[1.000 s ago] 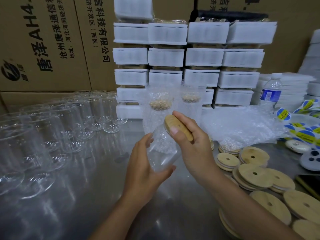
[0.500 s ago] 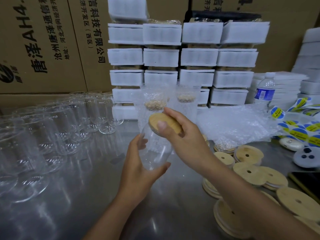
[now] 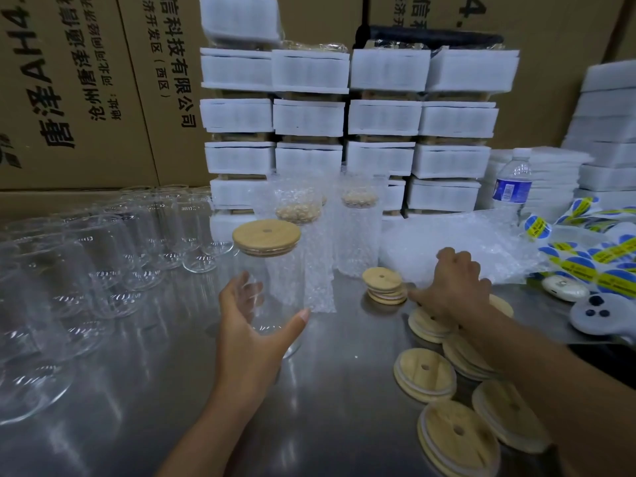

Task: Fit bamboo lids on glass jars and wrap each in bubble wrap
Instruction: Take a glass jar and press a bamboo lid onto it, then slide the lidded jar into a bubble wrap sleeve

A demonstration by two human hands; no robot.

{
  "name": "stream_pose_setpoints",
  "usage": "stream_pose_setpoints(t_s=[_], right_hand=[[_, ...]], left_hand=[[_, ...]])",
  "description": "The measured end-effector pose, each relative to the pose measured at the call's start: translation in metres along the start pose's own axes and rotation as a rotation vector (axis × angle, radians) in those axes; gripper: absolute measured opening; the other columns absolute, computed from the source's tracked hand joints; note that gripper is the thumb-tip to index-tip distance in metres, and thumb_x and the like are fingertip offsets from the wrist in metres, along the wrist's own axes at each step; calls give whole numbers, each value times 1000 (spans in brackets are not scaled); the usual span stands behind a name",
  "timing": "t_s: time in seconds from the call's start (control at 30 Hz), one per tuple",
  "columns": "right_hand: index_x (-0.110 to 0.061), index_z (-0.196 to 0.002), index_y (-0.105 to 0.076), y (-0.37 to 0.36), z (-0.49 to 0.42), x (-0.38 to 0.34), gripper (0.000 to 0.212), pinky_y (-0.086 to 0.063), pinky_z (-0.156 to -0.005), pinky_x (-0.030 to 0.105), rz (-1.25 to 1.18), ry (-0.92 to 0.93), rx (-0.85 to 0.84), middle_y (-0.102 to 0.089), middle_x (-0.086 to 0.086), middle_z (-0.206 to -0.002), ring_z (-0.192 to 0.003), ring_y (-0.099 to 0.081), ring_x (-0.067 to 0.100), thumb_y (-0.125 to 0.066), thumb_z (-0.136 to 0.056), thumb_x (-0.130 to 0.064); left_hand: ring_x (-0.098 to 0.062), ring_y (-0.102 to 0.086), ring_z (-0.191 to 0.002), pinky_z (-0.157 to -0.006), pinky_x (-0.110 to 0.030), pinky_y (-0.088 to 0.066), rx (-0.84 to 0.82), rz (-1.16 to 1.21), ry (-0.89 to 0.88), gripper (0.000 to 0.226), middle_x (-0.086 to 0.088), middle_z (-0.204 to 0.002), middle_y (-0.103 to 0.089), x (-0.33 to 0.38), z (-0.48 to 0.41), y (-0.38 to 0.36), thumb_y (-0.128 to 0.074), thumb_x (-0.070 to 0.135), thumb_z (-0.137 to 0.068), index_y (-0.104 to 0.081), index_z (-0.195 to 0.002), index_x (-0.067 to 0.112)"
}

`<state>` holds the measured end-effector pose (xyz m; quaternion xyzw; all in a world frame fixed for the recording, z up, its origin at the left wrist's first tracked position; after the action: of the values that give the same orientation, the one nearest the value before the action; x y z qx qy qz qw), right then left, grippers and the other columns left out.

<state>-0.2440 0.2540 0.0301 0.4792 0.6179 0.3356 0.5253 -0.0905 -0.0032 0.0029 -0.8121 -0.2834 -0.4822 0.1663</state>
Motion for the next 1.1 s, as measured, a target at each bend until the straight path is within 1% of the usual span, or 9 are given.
stream_pose_setpoints(t_s=[0.07, 0.2, 0.43, 0.57, 0.63, 0.8, 0.9, 1.0, 1.1], right_hand=[[-11, -129, -36, -2, 0, 3, 73, -34, -100, 47, 19, -5, 17, -40, 12, -131, -125, -39, 33, -69, -78, -52], [-11, -108, -59, 6, 2, 9, 23, -35, -97, 44, -65, 5, 167, -57, 10, -114, -109, -53, 32, -56, -91, -26], [-12, -86, -60, 55, 20, -6, 20, -39, -81, 34, -540, 131, 485, -61, 2, -90, -92, -57, 26, -55, -94, -30], [-15, -74, -56, 82, 52, -40, 22, -36, -63, 6, -797, 373, 493, -58, -10, -74, -74, -54, 0, -62, -90, -29], [-13, -74, -58, 87, 73, -57, 20, -37, -66, 3, -879, 488, 446, -60, -12, -75, -75, -55, -7, -66, -88, -25], [-19, -71, -54, 74, 123, -90, 22, -41, -75, 10, -951, 727, 268, -62, -10, -80, -82, -59, 1, -73, -82, -17], [-26, -71, -51, 50, 145, -99, 28, -47, -82, 29, -912, 778, 196, -62, -12, -83, -87, -61, 9, -76, -79, -20], [-25, -70, -50, 32, 156, -98, 26, -47, -89, 48, -941, 797, 181, -62, -14, -82, -85, -60, 4, -75, -76, -25], [-23, -67, -49, 21, 158, -97, 26, -46, -91, 51, -929, 802, 167, -61, -16, -79, -85, -58, -2, -73, -76, -28]], left_hand=[[-7, -54, -111, -96, -25, -41, -8, 2, -4, 80, 1, -122, -54, 1, 0, -1, -86, 10, -63, -39, -127, 25], [-4, -53, -112, -96, -23, -40, -14, 1, -8, 80, 13, -116, -53, 1, 2, -3, -86, 11, -63, -39, -126, 25], [-6, -53, -115, -105, -32, -41, -6, 30, -25, 85, 10, -119, -53, 7, 1, -2, -89, 17, -60, -38, -127, 25], [-1, -53, -115, -101, -24, -40, 33, 73, -42, 88, 14, -119, -54, 16, -1, 2, -84, 34, -53, -38, -128, 29], [5, -53, -112, -97, -20, -41, 45, 71, -51, 93, 17, -117, -54, 20, 0, 5, -90, 39, -53, -38, -129, 30], [0, -54, -109, -96, -23, -41, 102, 81, -59, 92, 17, -114, -53, 22, -2, 10, -78, 41, -50, -38, -132, 24], [-2, -54, -110, -93, -23, -40, 134, 69, -58, 87, 17, -114, -53, 16, -5, 16, -82, 32, -60, -38, -134, 21], [1, -53, -109, -86, -18, -39, 162, 47, -53, 81, 18, -112, -53, 10, -9, 21, -83, 19, -68, -38, -135, 20], [4, -53, -107, -90, -20, -39, 172, 45, -50, 79, 18, -112, -53, 7, -12, 23, -83, 18, -69, -37, -134, 24]])
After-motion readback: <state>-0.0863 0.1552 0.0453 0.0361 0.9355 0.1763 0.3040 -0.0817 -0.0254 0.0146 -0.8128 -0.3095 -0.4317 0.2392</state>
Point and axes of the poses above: each hand's wrist, its own z-axis away from the middle knuckle, its own y-axis out of the back of the hand, x = y × z, the point moved 5 cm from there along -z, towards the middle knuckle
